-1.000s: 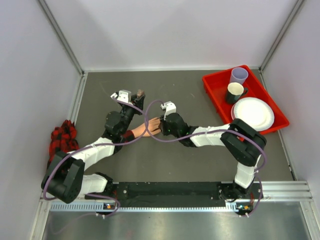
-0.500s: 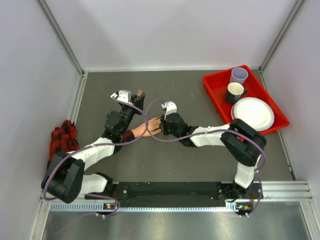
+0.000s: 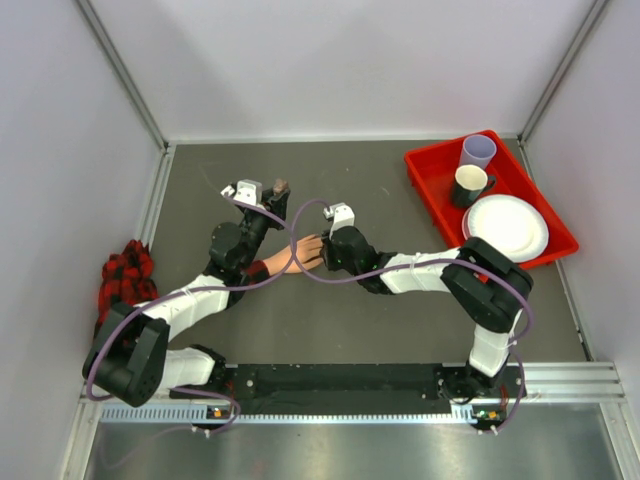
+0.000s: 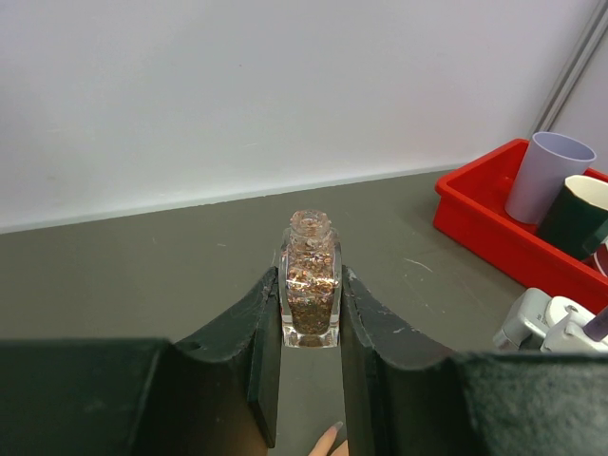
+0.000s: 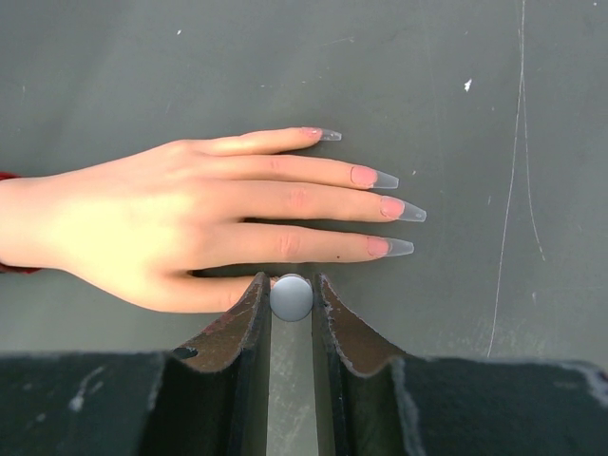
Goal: Paint the nails
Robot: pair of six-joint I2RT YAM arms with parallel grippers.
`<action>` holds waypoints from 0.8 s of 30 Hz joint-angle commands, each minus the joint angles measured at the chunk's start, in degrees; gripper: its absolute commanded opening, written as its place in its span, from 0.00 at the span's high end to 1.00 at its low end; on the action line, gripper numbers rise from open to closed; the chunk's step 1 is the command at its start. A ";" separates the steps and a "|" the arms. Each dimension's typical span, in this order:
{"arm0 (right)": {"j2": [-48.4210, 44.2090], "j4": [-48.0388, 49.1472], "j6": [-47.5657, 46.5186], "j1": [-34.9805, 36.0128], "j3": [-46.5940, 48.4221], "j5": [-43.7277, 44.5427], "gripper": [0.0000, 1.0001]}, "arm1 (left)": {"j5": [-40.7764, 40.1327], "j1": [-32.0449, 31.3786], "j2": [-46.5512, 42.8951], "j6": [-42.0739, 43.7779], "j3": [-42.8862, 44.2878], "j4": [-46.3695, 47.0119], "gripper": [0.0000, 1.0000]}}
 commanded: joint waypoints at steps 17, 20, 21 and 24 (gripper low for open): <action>0.03 0.70 1.05 -0.37 0.97 1.63 1.00 | 1.27 0.52 -1.56 -0.89 -0.25 3.16 1.00; 0.12 0.43 1.22 -0.55 1.06 1.98 1.00 | 1.27 0.52 -1.47 -0.89 -0.25 3.07 1.00; 0.12 0.52 1.14 -0.46 1.06 1.90 1.00 | 1.36 0.52 -1.47 -0.89 -0.25 3.07 1.00; 0.21 0.52 1.14 -0.55 1.15 2.07 1.00 | 1.27 0.60 -1.65 -0.89 -0.25 3.07 1.00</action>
